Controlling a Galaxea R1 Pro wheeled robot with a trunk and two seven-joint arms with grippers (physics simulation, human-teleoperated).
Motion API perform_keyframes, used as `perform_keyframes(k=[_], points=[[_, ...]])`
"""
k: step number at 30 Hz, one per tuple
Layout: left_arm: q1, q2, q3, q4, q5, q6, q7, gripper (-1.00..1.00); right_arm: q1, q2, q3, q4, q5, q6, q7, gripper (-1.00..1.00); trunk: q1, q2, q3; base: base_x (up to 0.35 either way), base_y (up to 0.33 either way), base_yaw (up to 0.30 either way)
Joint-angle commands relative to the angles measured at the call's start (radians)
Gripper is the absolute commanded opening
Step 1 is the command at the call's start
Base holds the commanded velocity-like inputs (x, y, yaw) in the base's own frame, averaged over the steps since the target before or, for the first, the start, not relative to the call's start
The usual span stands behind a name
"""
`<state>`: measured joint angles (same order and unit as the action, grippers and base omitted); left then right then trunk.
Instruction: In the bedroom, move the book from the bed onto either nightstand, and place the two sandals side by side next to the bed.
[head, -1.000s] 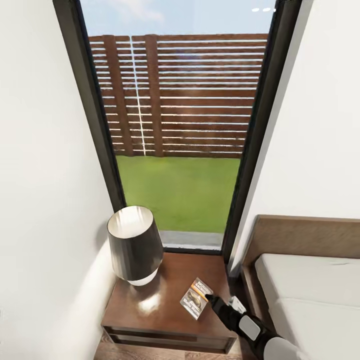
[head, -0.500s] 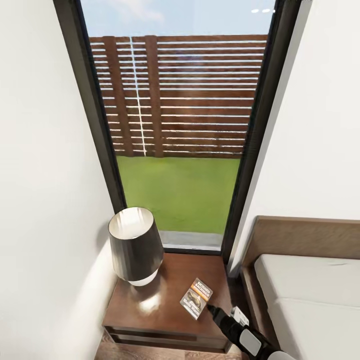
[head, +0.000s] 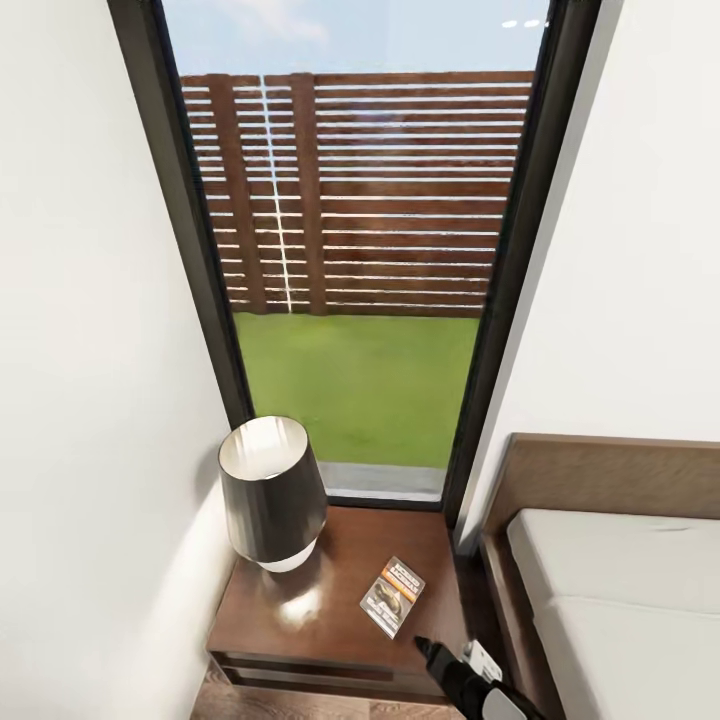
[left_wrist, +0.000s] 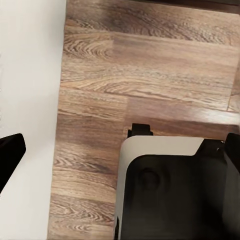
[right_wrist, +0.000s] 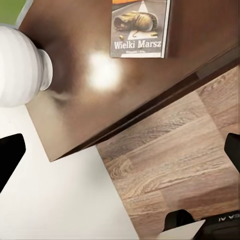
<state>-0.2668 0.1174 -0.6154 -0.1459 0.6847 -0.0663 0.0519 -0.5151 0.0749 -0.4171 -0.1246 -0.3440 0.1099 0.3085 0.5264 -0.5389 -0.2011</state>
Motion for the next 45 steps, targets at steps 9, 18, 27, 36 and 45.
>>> perform_keyframes(k=[9, 18, 27, 36, 45], points=[[0.002, 0.001, -0.009, -0.001, 0.006, -0.002, 0.005, 1.0, 0.007, 0.002, 0.001, 0.036, -0.007, -0.002, -0.003, 1.0, -0.034, 0.062, 0.027, 0.0, 0.0, 0.0], [0.003, 0.001, -0.009, -0.001, 0.006, -0.003, 0.005, 1.0, 0.023, -0.004, 0.0, 0.046, -0.008, -0.017, -0.004, 1.0, -0.069, 0.125, 0.055, 0.0, 0.0, 0.0], [0.003, 0.001, -0.009, -0.001, 0.006, -0.003, 0.006, 1.0, 0.048, -0.01, 0.001, 0.041, -0.009, -0.019, -0.005, 1.0, -0.076, 0.139, 0.061, 0.0, 0.0, 0.0], [0.013, 0.001, -0.009, -0.001, 0.007, -0.019, 0.006, 1.0, 0.067, -0.026, 0.002, 0.04, -0.009, -0.019, -0.009, 1.0, -0.076, 0.139, 0.061, 0.0, 0.0, 0.0], [0.016, 0.001, -0.009, -0.001, 0.007, -0.041, 0.006, 1.0, 0.088, -0.052, 0.001, 0.04, -0.01, -0.021, -0.009, 1.0, -0.076, 0.139, 0.061, 0.0, 0.0, 0.0]])
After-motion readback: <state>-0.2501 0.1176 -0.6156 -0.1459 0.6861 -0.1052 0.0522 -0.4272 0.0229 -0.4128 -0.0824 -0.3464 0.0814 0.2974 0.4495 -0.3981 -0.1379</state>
